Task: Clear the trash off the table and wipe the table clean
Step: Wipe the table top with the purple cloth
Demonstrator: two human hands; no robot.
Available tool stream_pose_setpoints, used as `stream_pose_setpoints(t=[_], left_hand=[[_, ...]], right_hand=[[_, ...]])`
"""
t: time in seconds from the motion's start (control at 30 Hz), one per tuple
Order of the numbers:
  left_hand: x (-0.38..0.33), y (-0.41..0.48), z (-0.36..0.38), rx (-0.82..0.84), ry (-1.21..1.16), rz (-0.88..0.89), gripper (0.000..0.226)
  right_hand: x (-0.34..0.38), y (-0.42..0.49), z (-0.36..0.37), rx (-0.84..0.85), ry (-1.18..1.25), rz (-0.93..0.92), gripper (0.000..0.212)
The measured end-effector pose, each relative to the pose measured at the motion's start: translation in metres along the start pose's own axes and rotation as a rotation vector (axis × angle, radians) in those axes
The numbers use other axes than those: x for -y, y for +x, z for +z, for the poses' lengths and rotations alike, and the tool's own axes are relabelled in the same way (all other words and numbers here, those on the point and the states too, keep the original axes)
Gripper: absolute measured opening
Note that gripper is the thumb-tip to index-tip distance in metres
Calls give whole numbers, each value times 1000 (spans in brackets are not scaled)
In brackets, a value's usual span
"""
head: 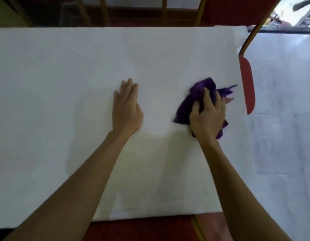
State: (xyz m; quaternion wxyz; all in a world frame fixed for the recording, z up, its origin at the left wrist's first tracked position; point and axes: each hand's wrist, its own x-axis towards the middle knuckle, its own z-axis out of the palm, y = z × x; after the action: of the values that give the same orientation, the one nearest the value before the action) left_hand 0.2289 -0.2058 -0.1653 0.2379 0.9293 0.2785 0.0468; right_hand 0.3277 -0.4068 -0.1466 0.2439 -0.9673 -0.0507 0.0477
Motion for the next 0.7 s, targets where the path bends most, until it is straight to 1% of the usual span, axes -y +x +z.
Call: stream_pose_setpoints(t=[0.07, 0.13, 0.23, 0.3, 0.33, 0.37, 0.43, 0.47, 0.6, 0.63, 0.7], left_hand=[[21, -25, -13, -10, 27, -32, 59], [45, -45, -27, -49, 44, -124, 57], [93, -59, -53, -92, 87, -296, 56], [128, -61, -71, -140, 103, -396, 55], [145, -61, -78, -173, 108, -448, 54], [160, -60, -84, -208, 111, -503, 54], [177, -58, -89, -274, 114, -598, 56], [180, -59, -87, -311, 125, -614, 56], [181, -60, -74, -400, 161, -588, 54], [181, -61, -74, -415, 157, -597, 54], [184, -63, -74, -426, 167, -588, 53]], right_hand=[[54, -1, 31, 91, 23, -210, 48], [91, -42, 56, 187, 27, -437, 45], [92, -127, 62, 348, -32, -679, 47], [68, -151, 55, 373, -61, -784, 48], [57, -150, 52, 338, -58, -789, 48], [50, -142, 51, 267, -63, -755, 48], [52, -109, 54, 112, -109, -616, 48], [60, -87, 59, 68, -138, -543, 49], [133, -21, 90, 64, -200, -293, 57], [154, -20, 101, 75, -202, -287, 58], [189, -43, 122, 98, -184, -401, 57]])
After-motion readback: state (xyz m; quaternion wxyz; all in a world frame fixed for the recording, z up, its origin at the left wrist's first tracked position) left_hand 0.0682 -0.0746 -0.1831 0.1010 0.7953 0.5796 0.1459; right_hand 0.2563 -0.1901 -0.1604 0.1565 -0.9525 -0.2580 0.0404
